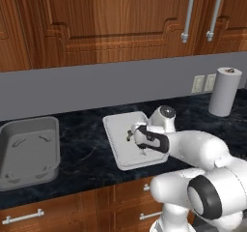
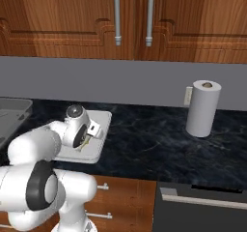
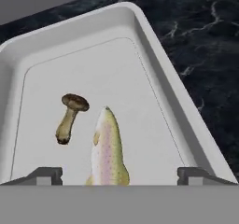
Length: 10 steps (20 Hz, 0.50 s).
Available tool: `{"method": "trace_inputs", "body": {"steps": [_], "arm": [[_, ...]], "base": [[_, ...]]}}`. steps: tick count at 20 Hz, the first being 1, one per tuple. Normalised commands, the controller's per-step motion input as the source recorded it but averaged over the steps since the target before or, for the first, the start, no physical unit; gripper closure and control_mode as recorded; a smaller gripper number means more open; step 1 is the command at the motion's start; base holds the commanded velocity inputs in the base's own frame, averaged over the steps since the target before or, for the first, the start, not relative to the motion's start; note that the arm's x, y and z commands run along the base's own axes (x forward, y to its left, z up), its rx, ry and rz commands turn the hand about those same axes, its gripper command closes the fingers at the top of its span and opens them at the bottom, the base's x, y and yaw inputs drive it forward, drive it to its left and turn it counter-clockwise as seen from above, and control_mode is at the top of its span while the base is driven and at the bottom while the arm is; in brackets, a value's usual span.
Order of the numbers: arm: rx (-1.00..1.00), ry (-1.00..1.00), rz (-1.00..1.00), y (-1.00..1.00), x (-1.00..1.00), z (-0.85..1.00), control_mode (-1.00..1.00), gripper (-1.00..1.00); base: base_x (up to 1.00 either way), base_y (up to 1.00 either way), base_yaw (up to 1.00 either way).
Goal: Place one mushroom and one fish in each tupperware on the nearby counter, to pack two identical lunches.
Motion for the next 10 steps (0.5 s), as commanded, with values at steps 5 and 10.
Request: {"method": "trace_inputs", "body": {"steps": [5,10], "arm": [[-0.01,-0.06,0.0,-0.3,-0.94,1.0,-1.0,-1.0],[-0.04,0.0,0.05,0.05,-1.0,0.85,-1.0,-1.0]], "base": [[0.0,0.0,0.0],[0.0,0.0,0.0]]}}
